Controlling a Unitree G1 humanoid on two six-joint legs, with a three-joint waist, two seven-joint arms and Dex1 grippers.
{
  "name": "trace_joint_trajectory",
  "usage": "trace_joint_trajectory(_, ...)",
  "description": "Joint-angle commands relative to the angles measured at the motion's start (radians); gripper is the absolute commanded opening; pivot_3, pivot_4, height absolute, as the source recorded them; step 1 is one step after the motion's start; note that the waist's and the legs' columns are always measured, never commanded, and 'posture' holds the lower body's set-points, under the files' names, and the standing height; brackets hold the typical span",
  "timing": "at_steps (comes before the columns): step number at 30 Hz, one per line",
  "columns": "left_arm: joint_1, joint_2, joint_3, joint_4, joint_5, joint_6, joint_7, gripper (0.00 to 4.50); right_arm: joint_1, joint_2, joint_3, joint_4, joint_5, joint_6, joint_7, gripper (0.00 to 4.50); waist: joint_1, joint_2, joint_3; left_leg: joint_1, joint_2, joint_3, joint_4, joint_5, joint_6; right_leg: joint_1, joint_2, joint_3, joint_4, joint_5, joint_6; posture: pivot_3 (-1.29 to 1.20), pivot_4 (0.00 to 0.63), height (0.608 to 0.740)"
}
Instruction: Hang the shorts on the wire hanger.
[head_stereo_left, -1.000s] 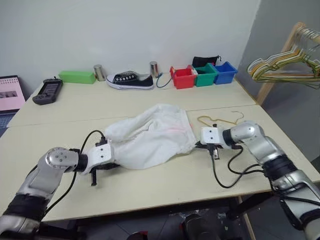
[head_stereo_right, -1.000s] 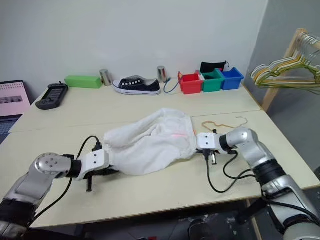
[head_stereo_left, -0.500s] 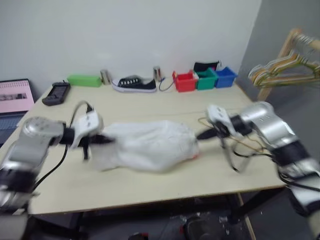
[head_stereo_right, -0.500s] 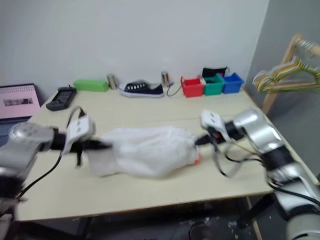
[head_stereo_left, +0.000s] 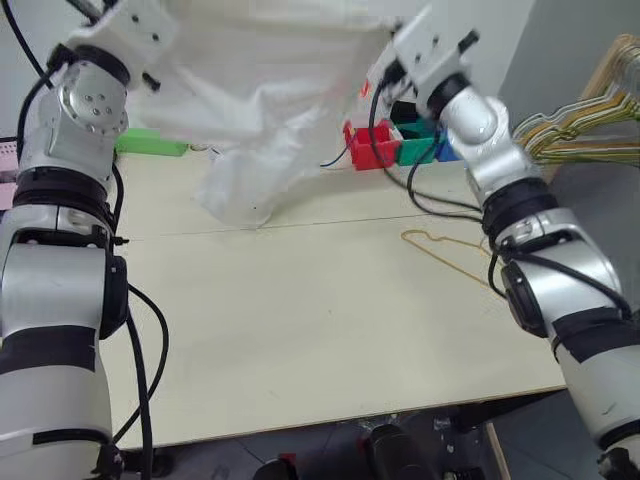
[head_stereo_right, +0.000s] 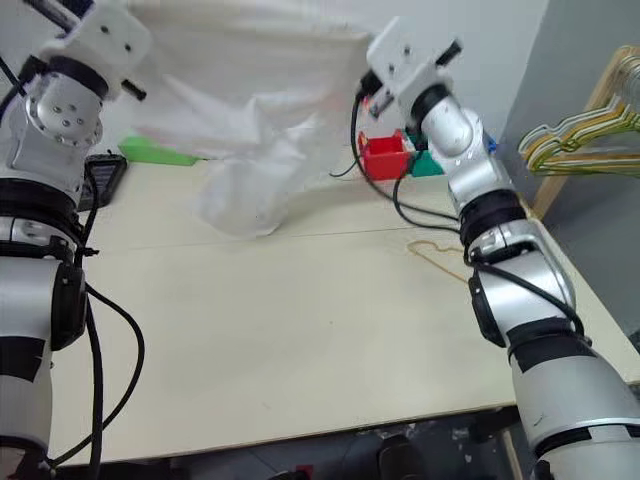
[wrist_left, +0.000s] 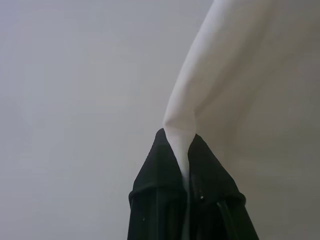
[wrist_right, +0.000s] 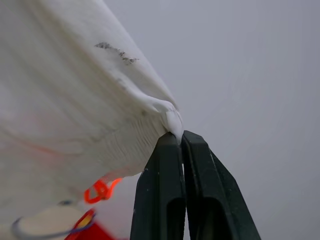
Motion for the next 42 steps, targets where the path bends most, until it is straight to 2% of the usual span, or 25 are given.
trace_joint_trajectory(1,0.161,0.077,0.033,-0.175,-0.115,0.068,-0.395,0.04,0.141,-0.010,0.021,-0.167,0.039,0.113,0.242,0.00,-0.006,0.000,0.000,0.000,0.000,-0.001,0.001,0.000,0.002,0.000,0.000,0.000,0.001,0.000,0.000,-0.15,0.010,0.740)
trace_joint_trajectory(3,0.423,0.173,0.019,-0.475,-0.246,0.190,-0.730,0.04,0.248,-0.021,0.044,-0.294,0.060,0.210,0.369,0.00,-0.018,0.001,0.001,0.000,0.000,-0.002,0.001,0.001,0.005,0.000,0.000,-0.001,0.005,0.000,0.000,-0.14,0.015,0.740)
trace_joint_trajectory(4,0.544,0.221,0.026,-0.621,-0.306,0.250,-0.838,0.04,0.292,-0.028,0.051,-0.357,0.067,0.254,0.419,0.00,-0.025,0.001,0.001,0.001,0.000,-0.003,0.002,0.001,0.005,0.000,0.001,-0.001,0.008,0.000,0.000,-0.14,0.015,0.740)
trace_joint_trajectory(8,0.967,0.411,0.120,-1.048,-0.504,0.405,-1.077,0.04,0.421,-0.050,0.092,-0.564,0.075,0.406,0.567,0.00,-0.031,0.002,0.001,0.004,0.005,-0.006,0.001,0.003,0.006,0.001,0.007,-0.001,0.009,0.000,-0.004,-0.12,0.017,0.740)
trace_joint_trajectory(11,1.093,0.465,0.184,-1.172,-0.552,0.498,-1.099,0.04,0.477,-0.059,0.111,-0.674,0.073,0.472,0.621,0.00,-0.009,0.002,0.002,0.010,0.008,-0.009,0.001,0.005,0.009,0.005,0.012,-0.002,0.010,0.002,-0.009,-0.11,0.019,0.740)
trace_joint_trajectory(13,1.136,0.481,0.209,-1.211,-0.553,0.531,-1.095,0.04,0.503,-0.068,0.126,-0.734,0.070,0.508,0.659,0.00,0.015,0.002,0.003,0.016,0.010,-0.012,0.001,0.006,0.012,0.012,0.015,-0.004,0.009,0.001,-0.009,-0.11,0.020,0.740)
trace_joint_trajectory(14,1.161,0.489,0.219,-1.224,-0.549,0.536,-1.099,0.04,0.521,-0.076,0.136,-0.768,0.072,0.527,0.684,0.00,0.023,0.002,0.003,0.021,0.011,-0.014,0.001,0.006,0.012,0.019,0.018,-0.005,0.008,-0.002,-0.016,-0.11,0.021,0.740)
trace_joint_trajectory(17,1.234,0.500,0.224,-1.227,-0.491,0.481,-1.080,0.04,0.590,-0.124,0.181,-0.893,0.073,0.588,0.778,0.00,0.045,0.007,0.002,0.035,0.018,-0.013,-0.001,0.002,0.005,0.030,0.019,-0.008,0.000,-0.005,-0.020,-0.11,0.022,0.740)
trace_joint_trajectory(22,1.302,0.447,0.215,-1.225,-0.440,0.422,-1.028,0.04,0.716,-0.223,0.229,-1.089,0.082,0.699,0.891,0.00,0.078,0.007,0.000,0.034,0.020,-0.010,-0.002,0.002,0.005,0.034,0.019,-0.010,-0.005,-0.005,-0.021,-0.11,0.024,0.740)
trace_joint_trajectory(24,1.313,0.425,0.205,-1.234,-0.425,0.417,-1.014,0.04,0.757,-0.258,0.240,-1.141,0.069,0.722,0.907,0.00,0.096,0.006,0.000,0.033,0.020,-0.007,-0.001,0.006,0.011,0.034,0.019,-0.007,-0.003,-0.004,-0.019,-0.12,0.026,0.740)
trace_joint_trajectory(30,1.295,0.386,0.183,-1.225,-0.379,0.394,-0.995,0.04,0.803,-0.321,0.251,-1.230,0.059,0.808,0.929,0.00,0.102,0.006,0.000,0.032,0.022,-0.004,-0.001,0.005,0.009,0.030,0.022,-0.006,0.007,-0.010,-0.019,-0.13,0.032,0.740)
trace_joint_trajectory(33,1.291,0.381,0.177,-1.218,-0.371,0.386,-1.006,0.04,0.824,-0.369,0.259,-1.286,0.078,0.843,0.974,0.00,0.101,0.006,0.000,0.032,0.023,-0.004,-0.001,0.004,0.009,0.030,0.023,-0.007,0.008,-0.014,-0.025,-0.14,0.035,0.740)
trace_joint_trajectory(37,1.283,0.369,0.159,-1.205,-0.355,0.371,-1.011,0.04,0.872,-0.440,0.267,-1.382,0.136,0.903,1.063,0.00,0.100,0.005,0.000,0.033,0.023,-0.003,-0.001,0.004,0.009,0.031,0.021,-0.006,0.007,-0.014,-0.025,-0.15,0.038,0.740)
trace_joint_trajectory(42,1.292,0.371,0.142,-1.230,-0.369,0.386,-1.050,0.04,0.870,-0.437,0.279,-1.383,0.161,0.937,1.066,0.00,0.094,0.003,0.002,0.034,0.024,-0.003,-0.001,0.004,0.008,0.031,0.021,-0.007,0.007,-0.014,-0.025,-0.15,0.039,0.740)
